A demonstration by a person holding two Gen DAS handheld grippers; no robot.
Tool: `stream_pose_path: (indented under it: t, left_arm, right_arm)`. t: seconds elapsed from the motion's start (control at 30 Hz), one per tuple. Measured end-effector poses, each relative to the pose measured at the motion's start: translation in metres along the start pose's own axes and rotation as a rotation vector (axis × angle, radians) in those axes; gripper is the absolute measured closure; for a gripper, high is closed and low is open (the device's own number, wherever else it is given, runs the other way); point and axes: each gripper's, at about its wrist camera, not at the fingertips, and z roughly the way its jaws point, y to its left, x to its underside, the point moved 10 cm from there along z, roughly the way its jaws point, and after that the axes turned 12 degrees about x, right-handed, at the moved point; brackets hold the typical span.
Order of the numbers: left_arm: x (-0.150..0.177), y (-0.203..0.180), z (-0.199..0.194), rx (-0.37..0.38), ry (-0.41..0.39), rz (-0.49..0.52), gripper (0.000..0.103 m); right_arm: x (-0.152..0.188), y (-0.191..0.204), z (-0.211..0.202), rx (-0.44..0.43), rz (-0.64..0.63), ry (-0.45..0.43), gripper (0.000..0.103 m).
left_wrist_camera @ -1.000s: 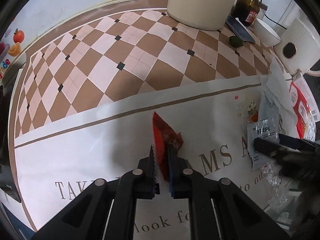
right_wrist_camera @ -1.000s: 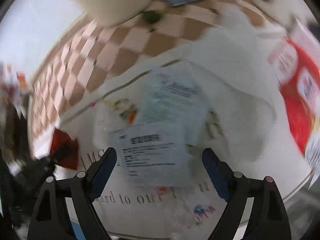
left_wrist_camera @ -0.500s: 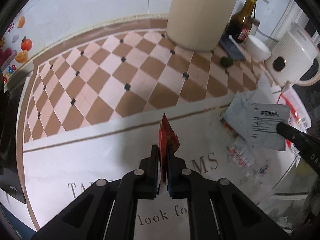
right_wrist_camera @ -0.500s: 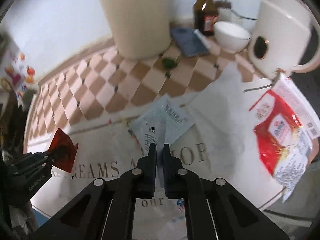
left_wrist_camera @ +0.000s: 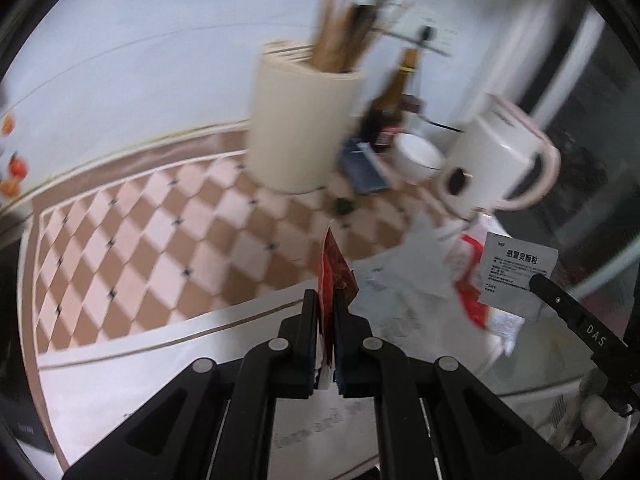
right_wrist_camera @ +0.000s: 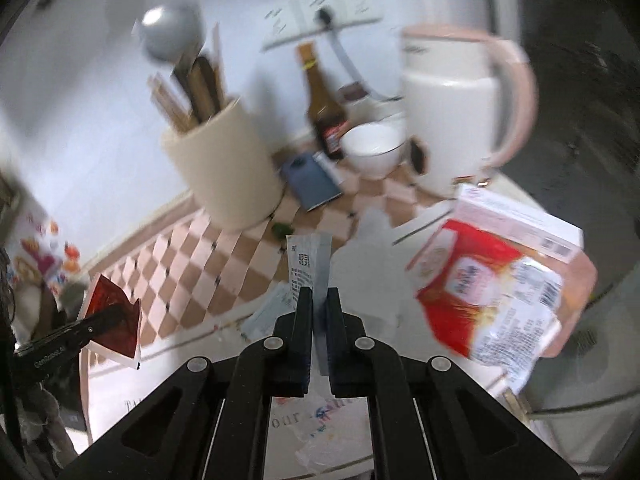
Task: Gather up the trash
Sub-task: 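Carry both items to the white bin and open both tools to drop them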
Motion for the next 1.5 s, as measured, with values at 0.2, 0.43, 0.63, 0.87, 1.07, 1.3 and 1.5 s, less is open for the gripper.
stream_pose_path:
  t: [0.2, 0.43, 0.63, 0.87, 1.07, 1.3, 1.5]
  left_arm:
    - [0.01, -0.106, 0.033, 0.123, 0.079, 0.198, 0.099]
    - [0.086, -0.259, 0.11, 0.265, 0.261, 0.443, 0.099]
    - [0.215, -0.359, 0.204, 0.32, 0.469, 0.624, 0.099]
    - [0.383, -0.4, 0.337, 0.294, 0.697, 0.716, 0.099]
    - [0.515, -0.381, 0.455, 0.252, 0.897, 0.698, 0.099]
    - [0.604, -0.364, 0.543, 0.21, 1.035, 0.696, 0.094]
    - [0.592, -0.367, 0.544, 0.16, 0.945, 0.778, 0.015]
  right_arm:
    - [0.018, -0.097, -0.045, 0.098, 0.198, -0.079, 0.097]
    - [0.113, -0.247, -0.074, 0.301, 0.444, -0.03, 0.097]
    - [0.269, -0.382, -0.071, 0.489, 0.681, 0.125, 0.097]
    - [0.445, -0.493, -0.023, 0.57, 0.868, 0.276, 0.097]
    - [0.577, -0.544, 0.071, 0.509, 0.991, 0.367, 0.097]
    - [0.669, -0.56, 0.181, 0.413, 1.066, 0.439, 0.096]
    - [0.702, -0.565, 0.219, 0.391, 1.083, 0.508, 0.051]
